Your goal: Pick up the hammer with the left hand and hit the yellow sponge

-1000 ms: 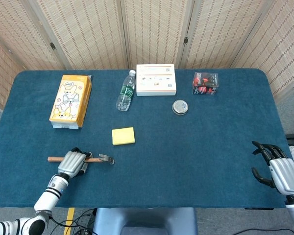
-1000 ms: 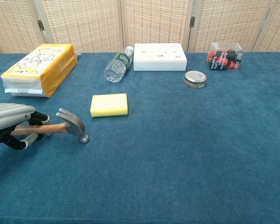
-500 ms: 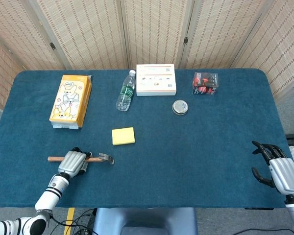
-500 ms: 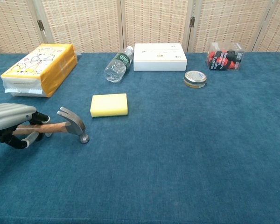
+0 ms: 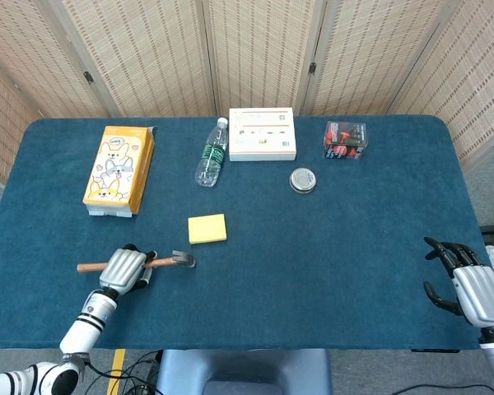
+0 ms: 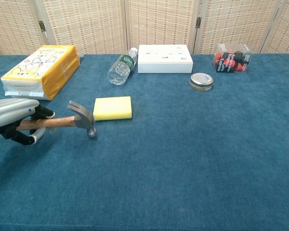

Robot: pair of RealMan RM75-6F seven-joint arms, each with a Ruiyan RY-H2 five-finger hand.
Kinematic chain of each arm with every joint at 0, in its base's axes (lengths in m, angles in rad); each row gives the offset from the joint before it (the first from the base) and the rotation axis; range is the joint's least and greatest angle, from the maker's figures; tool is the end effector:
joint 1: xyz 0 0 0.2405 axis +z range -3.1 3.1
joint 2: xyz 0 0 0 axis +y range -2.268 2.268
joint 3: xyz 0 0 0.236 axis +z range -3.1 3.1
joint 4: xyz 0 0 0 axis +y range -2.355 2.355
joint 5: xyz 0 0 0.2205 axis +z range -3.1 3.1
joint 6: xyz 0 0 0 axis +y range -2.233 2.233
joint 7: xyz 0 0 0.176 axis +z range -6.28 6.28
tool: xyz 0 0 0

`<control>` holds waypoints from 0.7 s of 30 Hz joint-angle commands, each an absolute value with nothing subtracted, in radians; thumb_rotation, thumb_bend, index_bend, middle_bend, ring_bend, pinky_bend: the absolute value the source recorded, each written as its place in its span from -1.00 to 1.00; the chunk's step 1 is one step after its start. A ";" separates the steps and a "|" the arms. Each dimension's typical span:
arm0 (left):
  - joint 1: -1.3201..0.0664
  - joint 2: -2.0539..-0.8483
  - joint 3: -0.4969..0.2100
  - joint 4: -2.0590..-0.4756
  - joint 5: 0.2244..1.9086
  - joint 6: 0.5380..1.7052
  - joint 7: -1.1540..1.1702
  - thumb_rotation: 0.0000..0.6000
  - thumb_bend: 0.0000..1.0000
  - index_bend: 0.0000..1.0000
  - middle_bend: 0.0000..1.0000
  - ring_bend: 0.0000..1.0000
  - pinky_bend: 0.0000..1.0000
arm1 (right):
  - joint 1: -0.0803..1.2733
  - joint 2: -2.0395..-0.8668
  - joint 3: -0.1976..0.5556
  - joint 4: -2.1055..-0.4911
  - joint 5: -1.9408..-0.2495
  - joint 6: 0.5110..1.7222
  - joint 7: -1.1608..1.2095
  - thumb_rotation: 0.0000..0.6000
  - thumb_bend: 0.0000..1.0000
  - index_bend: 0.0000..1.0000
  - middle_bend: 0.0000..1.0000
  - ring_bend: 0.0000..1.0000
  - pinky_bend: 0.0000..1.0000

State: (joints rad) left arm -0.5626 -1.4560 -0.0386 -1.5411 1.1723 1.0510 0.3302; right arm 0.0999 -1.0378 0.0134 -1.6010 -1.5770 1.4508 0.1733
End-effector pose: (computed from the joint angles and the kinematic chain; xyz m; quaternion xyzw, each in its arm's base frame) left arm -0.2035 0.3086 -0.0230 -0.7365 -0.4044 -0.3101 0.4448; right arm -0.2982 -0.2087 0.1503 0.6143 -0.4133 0.4049 0.5366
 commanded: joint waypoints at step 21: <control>-0.635 -1.445 -0.143 -1.425 1.418 1.083 -0.031 1.00 0.39 0.43 0.72 0.39 0.32 | 0.083 -1.030 0.010 -1.604 -1.582 1.475 0.175 1.00 -0.39 -0.73 -0.31 -0.63 -0.63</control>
